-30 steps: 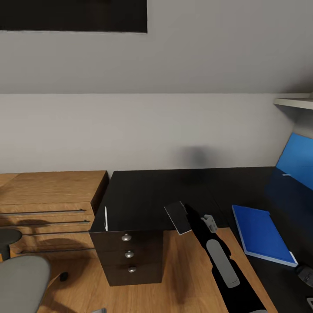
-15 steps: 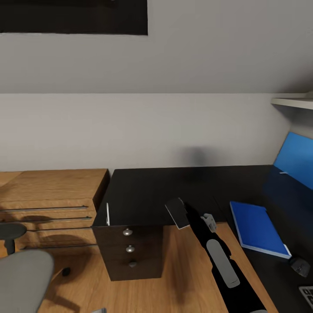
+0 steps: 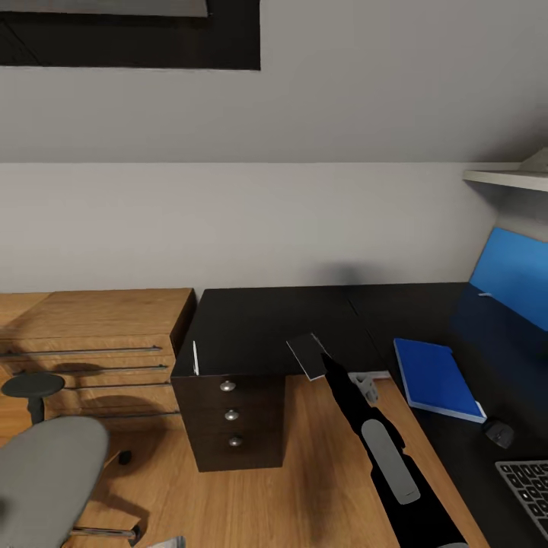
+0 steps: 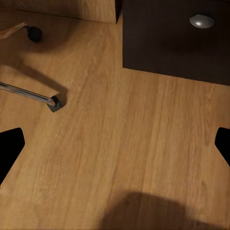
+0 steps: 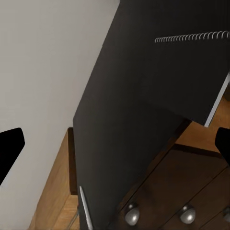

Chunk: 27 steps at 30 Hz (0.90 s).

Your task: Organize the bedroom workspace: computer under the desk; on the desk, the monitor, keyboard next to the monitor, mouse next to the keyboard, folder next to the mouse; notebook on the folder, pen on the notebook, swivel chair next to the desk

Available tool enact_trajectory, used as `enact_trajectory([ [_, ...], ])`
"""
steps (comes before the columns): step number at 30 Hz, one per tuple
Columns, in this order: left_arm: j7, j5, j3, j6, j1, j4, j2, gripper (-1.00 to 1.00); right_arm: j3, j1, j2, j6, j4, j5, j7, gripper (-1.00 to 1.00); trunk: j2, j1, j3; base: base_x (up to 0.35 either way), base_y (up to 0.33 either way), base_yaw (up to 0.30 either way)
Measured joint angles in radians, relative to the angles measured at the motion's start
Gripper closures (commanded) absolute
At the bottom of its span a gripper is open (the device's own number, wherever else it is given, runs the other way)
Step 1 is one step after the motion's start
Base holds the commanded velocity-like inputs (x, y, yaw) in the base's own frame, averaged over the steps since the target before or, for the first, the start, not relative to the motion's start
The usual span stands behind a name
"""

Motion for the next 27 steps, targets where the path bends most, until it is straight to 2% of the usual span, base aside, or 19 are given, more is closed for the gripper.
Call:
enact_trajectory([
  [5,-0.001,0.000,0.001,0.000,0.000,-0.035,-0.002,-1.00,-0.001,0.000,-0.003,-0.001,0.003,0.001,0.002,-1.00,0.000,0.000,0.000,-0.006,0.000,0.000],
  [19,0.000,0.002,0.004,0.006,0.000,-0.072,-0.003,-1.00,-0.002,0.001,-0.009,0.003,0.038,0.002,0.002,-1.00,-0.098,0.054,-0.044,-0.001,0.000,0.000],
  [24,-0.002,0.015,0.005,0.017,0.000,-0.147,-0.007,-1.00,-0.006,0.001,-0.008,0.004,0.079,0.002,0.003,-1.00,-0.133,0.073,-0.059,0.000,0.000,0.000],
  [27,-0.004,0.032,0.006,0.052,0.001,-0.223,-0.019,-1.00,-0.008,0.001,-0.008,0.004,0.100,0.001,0.005,-1.00,-0.154,0.084,-0.069,0.000,0.000,0.000],
])
